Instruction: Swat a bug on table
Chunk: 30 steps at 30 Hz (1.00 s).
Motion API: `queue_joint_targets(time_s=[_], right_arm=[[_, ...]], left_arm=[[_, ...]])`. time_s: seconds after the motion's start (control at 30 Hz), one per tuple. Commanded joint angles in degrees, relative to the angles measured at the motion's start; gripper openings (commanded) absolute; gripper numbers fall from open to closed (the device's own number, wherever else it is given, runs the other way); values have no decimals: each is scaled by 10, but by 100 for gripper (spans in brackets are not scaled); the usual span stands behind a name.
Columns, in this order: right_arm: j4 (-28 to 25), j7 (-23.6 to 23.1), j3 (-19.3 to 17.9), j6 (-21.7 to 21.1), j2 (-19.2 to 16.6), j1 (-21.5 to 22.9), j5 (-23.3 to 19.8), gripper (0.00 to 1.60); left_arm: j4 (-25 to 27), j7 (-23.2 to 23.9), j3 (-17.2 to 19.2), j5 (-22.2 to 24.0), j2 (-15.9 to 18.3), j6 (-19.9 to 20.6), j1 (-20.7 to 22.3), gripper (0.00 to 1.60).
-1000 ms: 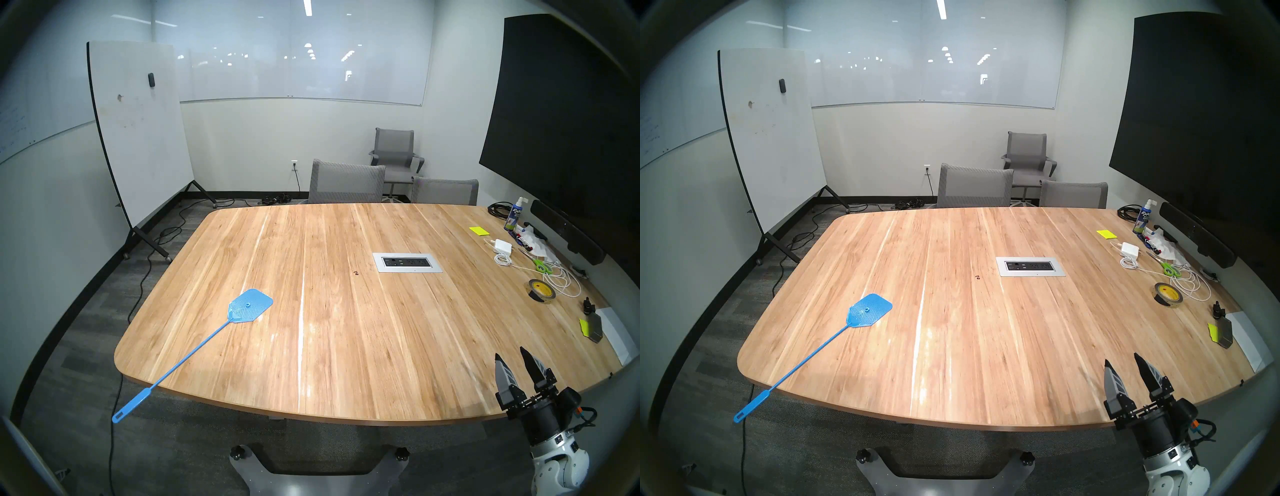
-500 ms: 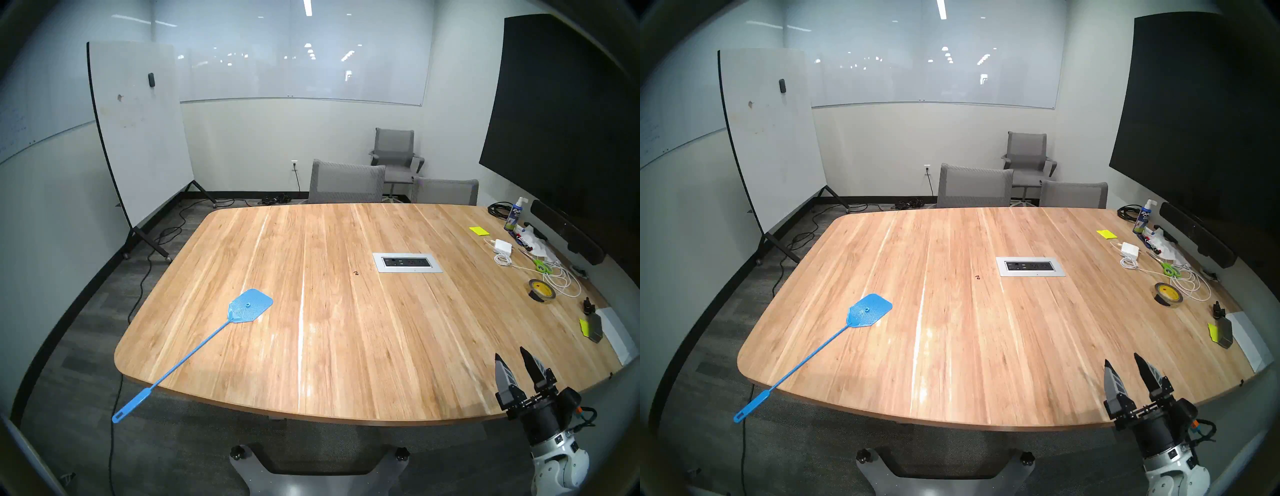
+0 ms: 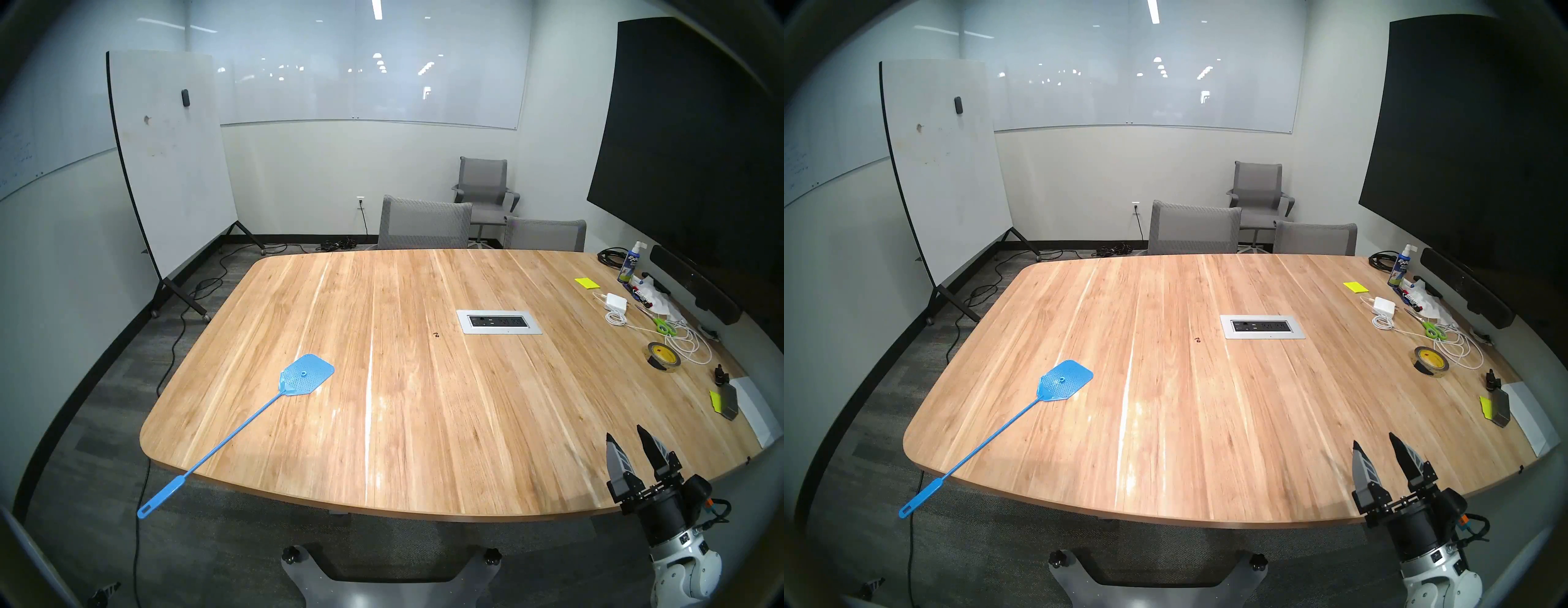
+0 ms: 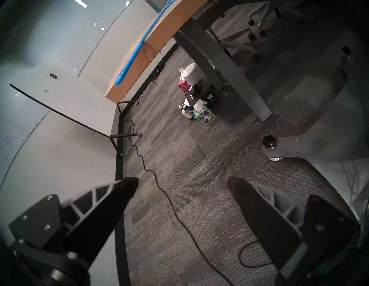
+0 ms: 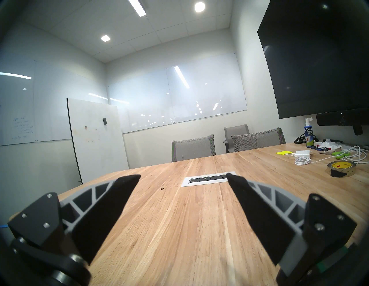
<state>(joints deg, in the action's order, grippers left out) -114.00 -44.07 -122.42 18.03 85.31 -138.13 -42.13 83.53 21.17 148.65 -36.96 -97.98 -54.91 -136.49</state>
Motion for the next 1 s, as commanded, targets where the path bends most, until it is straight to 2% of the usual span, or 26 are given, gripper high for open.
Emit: queue_joint_targets(time_s=[0.0, 0.2, 0.37, 0.47, 0.53, 0.63, 0.67, 0.7, 0.73, 0.83, 0.87, 0.93, 0.97], right_arm=[[-9, -1, 0, 1, -1, 1, 0, 160], [-8, -1, 0, 1, -1, 1, 0, 160], [-8, -2, 0, 1, 0, 2, 0, 160], [-9, -2, -1, 0, 0, 1, 0, 160], [-9, -2, -1, 0, 0, 1, 0, 160], [-9, -2, -1, 0, 0, 1, 0, 160], [-9, -2, -1, 0, 0, 1, 0, 160], [-9, -2, -1, 0, 0, 1, 0, 160], [-9, -2, -1, 0, 0, 2, 0, 160], [-8, -2, -1, 0, 0, 2, 0, 160], [-9, -2, -1, 0, 0, 2, 0, 160], [-9, -2, -1, 0, 0, 2, 0, 160], [-9, -2, -1, 0, 0, 2, 0, 160]], left_arm=[[53, -59, -2, 6, -13, -1, -57, 160], [85, -95, -6, 5, -37, -1, -92, 160], [99, -116, -16, 8, -43, -1, -118, 160], [99, -112, -24, 28, -29, -1, -132, 160], [91, -114, -43, 52, -4, -1, -150, 160], [68, -108, -52, 81, 31, -1, -150, 160], [68, -108, -52, 81, 31, -1, -150, 160], [65, -94, -39, 85, 26, -1, -135, 160], [44, -90, -32, 96, 43, -1, -119, 160], [16, -70, -35, 117, 68, -1, -108, 160], [13, -60, -25, 120, 63, -1, -97, 160], [-11, -53, -31, 138, 89, -1, -91, 160], [-15, -45, -20, 139, 85, -1, -79, 160]])
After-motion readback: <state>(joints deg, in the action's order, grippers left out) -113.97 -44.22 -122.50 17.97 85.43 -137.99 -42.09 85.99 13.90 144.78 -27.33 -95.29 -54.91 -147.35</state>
